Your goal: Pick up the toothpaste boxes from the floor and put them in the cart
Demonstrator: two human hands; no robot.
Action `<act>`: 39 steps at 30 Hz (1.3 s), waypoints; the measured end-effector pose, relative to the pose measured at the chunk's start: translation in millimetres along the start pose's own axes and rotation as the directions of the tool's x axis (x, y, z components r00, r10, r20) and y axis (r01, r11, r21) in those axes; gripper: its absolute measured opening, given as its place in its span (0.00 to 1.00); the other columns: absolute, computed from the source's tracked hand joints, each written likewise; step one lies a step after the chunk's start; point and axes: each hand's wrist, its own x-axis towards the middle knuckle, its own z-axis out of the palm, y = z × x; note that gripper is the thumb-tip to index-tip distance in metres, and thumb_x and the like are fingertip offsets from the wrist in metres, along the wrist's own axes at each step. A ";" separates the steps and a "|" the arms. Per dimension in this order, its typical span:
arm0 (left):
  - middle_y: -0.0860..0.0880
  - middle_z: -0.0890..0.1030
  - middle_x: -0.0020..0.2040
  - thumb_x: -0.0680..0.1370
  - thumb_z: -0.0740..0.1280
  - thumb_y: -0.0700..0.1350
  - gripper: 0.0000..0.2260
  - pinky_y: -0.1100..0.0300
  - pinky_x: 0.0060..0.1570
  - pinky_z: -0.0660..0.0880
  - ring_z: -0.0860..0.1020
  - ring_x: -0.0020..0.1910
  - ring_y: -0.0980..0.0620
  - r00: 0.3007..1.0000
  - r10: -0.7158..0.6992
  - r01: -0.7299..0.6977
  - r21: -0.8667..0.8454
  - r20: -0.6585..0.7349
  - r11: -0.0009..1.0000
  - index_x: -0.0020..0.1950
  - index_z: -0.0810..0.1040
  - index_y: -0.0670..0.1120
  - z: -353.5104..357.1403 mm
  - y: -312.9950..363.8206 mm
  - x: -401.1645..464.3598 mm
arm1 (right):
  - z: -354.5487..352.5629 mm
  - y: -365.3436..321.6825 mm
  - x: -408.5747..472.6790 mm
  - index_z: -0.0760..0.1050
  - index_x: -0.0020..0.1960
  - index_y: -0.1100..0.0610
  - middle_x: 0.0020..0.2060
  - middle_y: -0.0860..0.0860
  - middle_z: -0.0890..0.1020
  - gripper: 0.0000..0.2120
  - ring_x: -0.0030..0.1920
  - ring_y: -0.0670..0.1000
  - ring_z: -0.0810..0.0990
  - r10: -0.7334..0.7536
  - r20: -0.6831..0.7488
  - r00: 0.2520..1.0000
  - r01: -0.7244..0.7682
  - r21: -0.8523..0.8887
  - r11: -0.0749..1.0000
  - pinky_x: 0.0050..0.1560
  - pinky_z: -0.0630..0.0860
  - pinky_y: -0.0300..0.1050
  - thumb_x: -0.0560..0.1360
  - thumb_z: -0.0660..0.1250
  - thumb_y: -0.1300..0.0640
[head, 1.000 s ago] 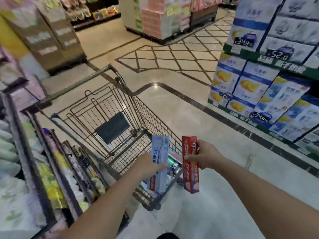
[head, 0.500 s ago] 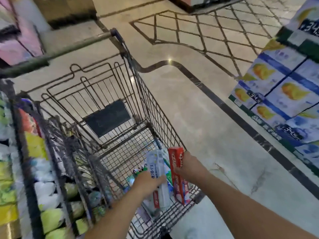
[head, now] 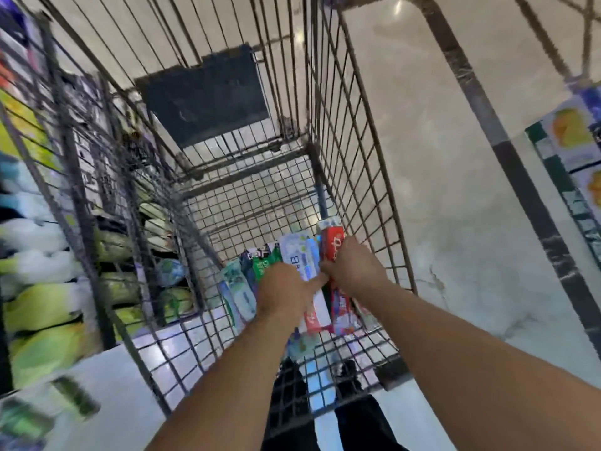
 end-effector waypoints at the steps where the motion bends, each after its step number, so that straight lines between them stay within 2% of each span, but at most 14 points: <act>1: 0.47 0.70 0.29 0.74 0.68 0.64 0.26 0.57 0.25 0.63 0.69 0.26 0.50 1.000 0.012 -0.012 0.024 0.008 1.000 0.32 0.69 0.43 1.8 -1.0 1.9 | -0.5 -1.4 0.9 0.72 0.58 0.59 0.52 0.58 0.80 0.23 0.52 0.60 0.80 -0.016 0.004 1.000 0.016 -0.002 1.000 0.47 0.75 0.49 0.73 0.68 0.44; 5: 0.43 0.79 0.42 0.76 0.69 0.58 0.19 0.57 0.33 0.68 0.79 0.42 0.43 0.995 0.038 -0.052 0.150 0.093 0.987 0.47 0.75 0.41 -1.7 -4.6 -6.9 | -5.1 -4.0 -6.7 0.74 0.58 0.58 0.50 0.58 0.82 0.19 0.47 0.57 0.80 -0.076 0.129 0.989 0.084 -0.056 0.995 0.46 0.76 0.47 0.78 0.63 0.43; 8: 0.47 0.72 0.36 0.81 0.63 0.56 0.16 0.56 0.31 0.65 0.76 0.39 0.45 0.995 0.057 -0.071 0.185 0.079 0.980 0.43 0.69 0.44 -19.6 -4.5 -27.1 | -21.6 -5.7 -24.8 0.73 0.61 0.59 0.52 0.57 0.81 0.18 0.45 0.55 0.77 -0.105 0.167 0.980 0.120 -0.083 0.989 0.44 0.72 0.45 0.79 0.62 0.46; 11: 0.46 0.72 0.37 0.82 0.60 0.57 0.17 0.54 0.37 0.69 0.72 0.36 0.47 0.998 0.041 -0.047 0.162 0.044 0.986 0.47 0.70 0.43 -56.7 -4.3 -55.1 | -51.4 -11.8 -52.5 0.73 0.60 0.59 0.53 0.57 0.81 0.19 0.46 0.55 0.79 -0.148 0.153 0.977 0.160 -0.074 0.984 0.48 0.76 0.46 0.79 0.62 0.45; 13: 0.42 0.77 0.46 0.82 0.60 0.58 0.18 0.53 0.41 0.72 0.76 0.41 0.45 0.998 0.047 -0.050 0.091 0.036 0.995 0.55 0.72 0.42 -91.1 -6.5 -81.6 | -76.5 -22.5 -76.5 0.73 0.62 0.58 0.55 0.57 0.81 0.21 0.49 0.55 0.79 -0.208 0.151 0.966 0.222 -0.085 0.971 0.53 0.77 0.49 0.79 0.63 0.43; 16: 0.44 0.77 0.56 0.81 0.60 0.61 0.23 0.52 0.46 0.75 0.79 0.49 0.44 0.999 0.038 -0.038 -0.002 0.014 0.999 0.62 0.72 0.43 -146.1 -13.8 -133.2 | -116.8 -51.6 -119.4 0.72 0.66 0.58 0.59 0.57 0.80 0.27 0.50 0.55 0.78 -0.332 0.152 0.931 0.355 -0.166 0.920 0.53 0.75 0.46 0.78 0.62 0.39; 20: 0.42 0.75 0.64 0.79 0.60 0.65 0.26 0.57 0.47 0.71 0.75 0.48 0.50 0.997 0.056 -0.059 -0.046 -0.057 0.997 0.63 0.71 0.44 -208.4 -33.9 -209.2 | -157.5 -100.3 -187.5 0.65 0.74 0.57 0.70 0.56 0.71 0.35 0.68 0.57 0.71 -0.547 0.174 0.819 0.573 -0.293 0.765 0.66 0.69 0.51 0.76 0.59 0.33; 22: 0.42 0.73 0.66 0.77 0.57 0.68 0.29 0.55 0.51 0.70 0.74 0.54 0.48 0.995 0.054 -0.055 -0.004 -0.080 0.998 0.64 0.71 0.45 -229.8 -48.9 -245.0 | -170.1 -120.3 -222.6 0.62 0.75 0.56 0.73 0.56 0.68 0.39 0.70 0.57 0.69 -0.633 0.180 0.753 0.649 -0.358 0.671 0.69 0.67 0.53 0.75 0.57 0.31; 25: 0.44 0.68 0.72 0.77 0.54 0.69 0.34 0.51 0.61 0.68 0.70 0.68 0.44 0.991 0.036 -0.033 0.020 -0.130 0.999 0.73 0.65 0.46 -252.6 -73.0 -291.4 | -177.2 -146.7 -270.8 0.57 0.78 0.56 0.76 0.56 0.63 0.43 0.74 0.57 0.63 -0.711 0.198 0.675 0.707 -0.450 0.546 0.73 0.62 0.54 0.73 0.57 0.29; 28: 0.46 0.69 0.70 0.75 0.52 0.72 0.37 0.50 0.63 0.67 0.69 0.69 0.46 0.984 0.008 -0.014 -0.032 -0.176 0.999 0.74 0.64 0.48 -263.0 -103.9 -335.2 | -166.7 -167.8 -312.1 0.53 0.79 0.55 0.77 0.56 0.59 0.49 0.76 0.57 0.59 -0.750 0.236 0.618 0.734 -0.515 0.444 0.75 0.59 0.56 0.69 0.54 0.25; 30: 0.52 0.70 0.67 0.72 0.49 0.75 0.41 0.52 0.61 0.68 0.71 0.64 0.50 0.975 -0.014 0.013 -0.009 -0.223 1.000 0.73 0.64 0.47 -261.1 -136.5 -364.4 | -151.6 -183.5 -338.5 0.53 0.79 0.56 0.77 0.55 0.59 0.52 0.75 0.57 0.59 -0.750 0.278 0.600 0.742 -0.545 0.391 0.74 0.60 0.56 0.66 0.51 0.23; 33: 0.44 0.65 0.76 0.70 0.50 0.76 0.46 0.46 0.68 0.67 0.66 0.72 0.42 0.950 -0.057 0.058 -0.004 -0.307 0.998 0.78 0.59 0.46 -246.2 -204.5 -415.1 | -108.6 -211.2 -380.5 0.52 0.79 0.55 0.77 0.55 0.58 0.52 0.75 0.57 0.59 -0.764 0.352 0.542 0.768 -0.577 0.279 0.74 0.60 0.55 0.66 0.49 0.22; 35: 0.44 0.65 0.76 0.71 0.51 0.76 0.44 0.48 0.68 0.67 0.66 0.73 0.44 0.917 -0.131 0.130 -0.028 -0.377 0.991 0.78 0.59 0.48 -231.9 -262.4 -452.4 | -68.3 -232.2 -412.2 0.53 0.79 0.55 0.76 0.56 0.61 0.56 0.74 0.57 0.62 -0.782 0.389 0.487 0.779 -0.599 0.187 0.72 0.63 0.54 0.63 0.46 0.19; 39: 0.46 0.71 0.72 0.71 0.53 0.76 0.42 0.49 0.66 0.68 0.70 0.70 0.45 0.857 -0.287 0.254 -0.135 -0.429 0.958 0.77 0.62 0.50 -205.0 -371.6 -542.5 | 29.1 -271.3 -487.5 0.52 0.79 0.56 0.77 0.56 0.59 0.53 0.75 0.58 0.60 -0.783 0.504 0.366 0.812 -0.583 0.005 0.73 0.60 0.55 0.66 0.47 0.21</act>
